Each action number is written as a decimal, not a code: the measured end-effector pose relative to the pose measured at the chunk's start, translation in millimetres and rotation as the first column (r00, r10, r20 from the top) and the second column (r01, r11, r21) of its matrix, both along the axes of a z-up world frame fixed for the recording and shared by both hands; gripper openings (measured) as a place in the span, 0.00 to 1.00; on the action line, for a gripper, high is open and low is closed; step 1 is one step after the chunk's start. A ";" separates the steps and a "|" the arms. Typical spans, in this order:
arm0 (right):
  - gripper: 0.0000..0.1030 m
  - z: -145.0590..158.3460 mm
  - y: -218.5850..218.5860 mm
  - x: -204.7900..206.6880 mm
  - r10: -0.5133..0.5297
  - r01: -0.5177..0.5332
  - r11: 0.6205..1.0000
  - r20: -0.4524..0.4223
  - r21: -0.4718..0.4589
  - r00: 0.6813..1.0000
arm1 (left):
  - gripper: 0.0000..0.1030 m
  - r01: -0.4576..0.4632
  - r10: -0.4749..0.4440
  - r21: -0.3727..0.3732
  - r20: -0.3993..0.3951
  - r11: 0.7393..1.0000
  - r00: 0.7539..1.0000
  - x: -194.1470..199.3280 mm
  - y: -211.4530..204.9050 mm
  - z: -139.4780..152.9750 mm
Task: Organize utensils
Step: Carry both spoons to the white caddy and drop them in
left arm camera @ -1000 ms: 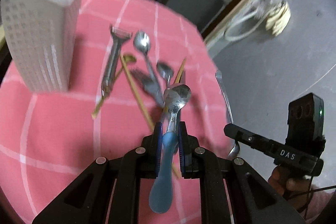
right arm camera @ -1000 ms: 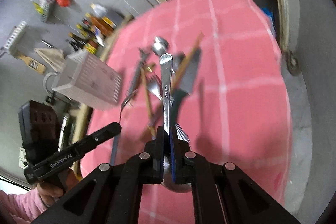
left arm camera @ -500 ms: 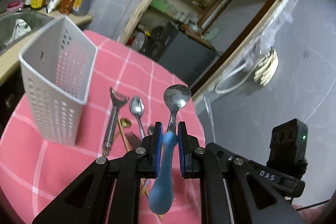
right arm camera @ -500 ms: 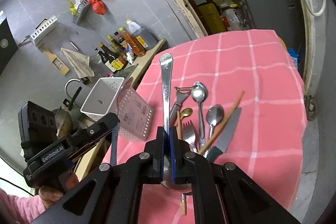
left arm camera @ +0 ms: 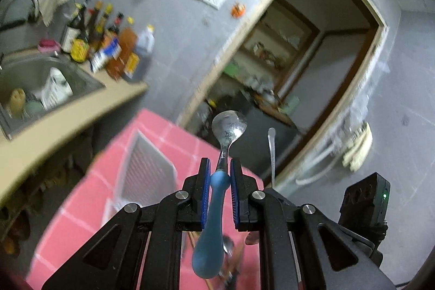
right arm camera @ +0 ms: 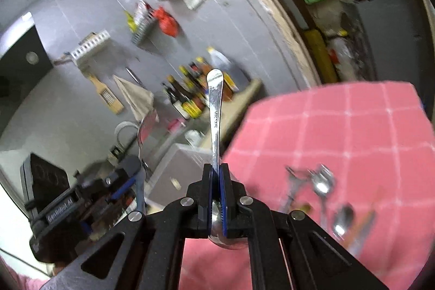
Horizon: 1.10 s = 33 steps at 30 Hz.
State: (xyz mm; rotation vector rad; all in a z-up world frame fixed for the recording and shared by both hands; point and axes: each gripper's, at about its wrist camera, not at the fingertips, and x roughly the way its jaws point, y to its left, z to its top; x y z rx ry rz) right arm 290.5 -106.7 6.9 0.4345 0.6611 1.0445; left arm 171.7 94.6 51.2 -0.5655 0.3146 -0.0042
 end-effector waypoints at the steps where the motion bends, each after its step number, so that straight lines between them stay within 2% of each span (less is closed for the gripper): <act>1: 0.05 3.5 9.6 2.1 -0.003 0.002 1.000 0.010 0.026 1.000 | 0.11 -0.020 0.020 0.005 0.023 1.000 1.000 2.2 9.0 4.5; 6: 0.05 6.2 58.0 13.8 -0.040 0.033 0.991 0.049 0.132 0.998 | 0.11 -0.067 0.067 0.000 0.105 0.998 0.992 22.4 50.4 5.9; 10: 0.05 -12.5 84.1 23.2 -0.065 0.060 0.986 0.027 0.157 0.997 | 0.11 -0.084 0.087 -0.034 0.122 0.996 0.989 38.6 72.7 -16.0; 12: 0.05 -22.7 90.4 25.4 -0.071 0.067 0.987 0.022 0.148 0.997 | 0.11 -0.085 0.089 -0.036 0.121 0.996 0.989 39.8 76.2 -24.7; 21: 0.05 -51.7 102.9 12.3 -0.040 0.035 0.997 0.082 0.065 0.996 | 0.11 -0.075 0.067 0.058 0.119 0.995 0.991 28.1 65.2 -44.7; 28: 0.05 -58.0 100.6 3.5 -0.024 0.020 0.999 0.105 0.045 0.994 | 0.11 -0.036 0.027 0.102 0.090 0.994 0.996 22.9 57.5 -54.3; 33: 0.08 -56.7 97.7 -0.9 -0.028 0.023 0.999 0.130 0.036 0.991 | 0.11 -0.039 0.032 0.094 0.082 0.995 0.996 18.4 58.5 -57.2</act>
